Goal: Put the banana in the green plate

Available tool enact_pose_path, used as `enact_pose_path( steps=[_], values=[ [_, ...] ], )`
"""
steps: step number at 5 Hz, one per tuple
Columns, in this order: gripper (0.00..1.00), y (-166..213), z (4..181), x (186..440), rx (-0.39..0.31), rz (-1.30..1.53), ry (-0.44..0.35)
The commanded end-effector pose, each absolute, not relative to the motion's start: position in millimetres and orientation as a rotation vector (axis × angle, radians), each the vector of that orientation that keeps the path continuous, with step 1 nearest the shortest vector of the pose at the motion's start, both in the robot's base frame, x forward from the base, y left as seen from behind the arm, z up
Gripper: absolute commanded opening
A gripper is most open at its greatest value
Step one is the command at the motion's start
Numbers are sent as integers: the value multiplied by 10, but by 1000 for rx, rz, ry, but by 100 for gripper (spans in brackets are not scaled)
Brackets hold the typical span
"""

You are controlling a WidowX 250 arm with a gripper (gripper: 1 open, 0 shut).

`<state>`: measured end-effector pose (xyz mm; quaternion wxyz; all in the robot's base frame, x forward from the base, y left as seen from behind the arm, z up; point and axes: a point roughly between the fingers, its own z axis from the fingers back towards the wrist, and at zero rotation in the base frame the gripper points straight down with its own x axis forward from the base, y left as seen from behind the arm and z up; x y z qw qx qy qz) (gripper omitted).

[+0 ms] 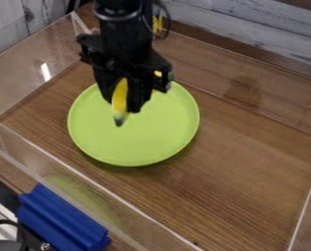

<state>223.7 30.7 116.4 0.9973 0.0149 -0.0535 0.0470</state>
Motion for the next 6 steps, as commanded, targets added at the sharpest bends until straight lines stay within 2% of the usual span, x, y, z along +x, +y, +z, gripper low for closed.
enact_pose_path(
  steps=[1,3,6],
  values=[
    [0,338,1070,2289,50,95,-142],
    [0,382,859,2349,66,119,-157],
    [0,478,792,2418,67,173,-165]
  ],
)
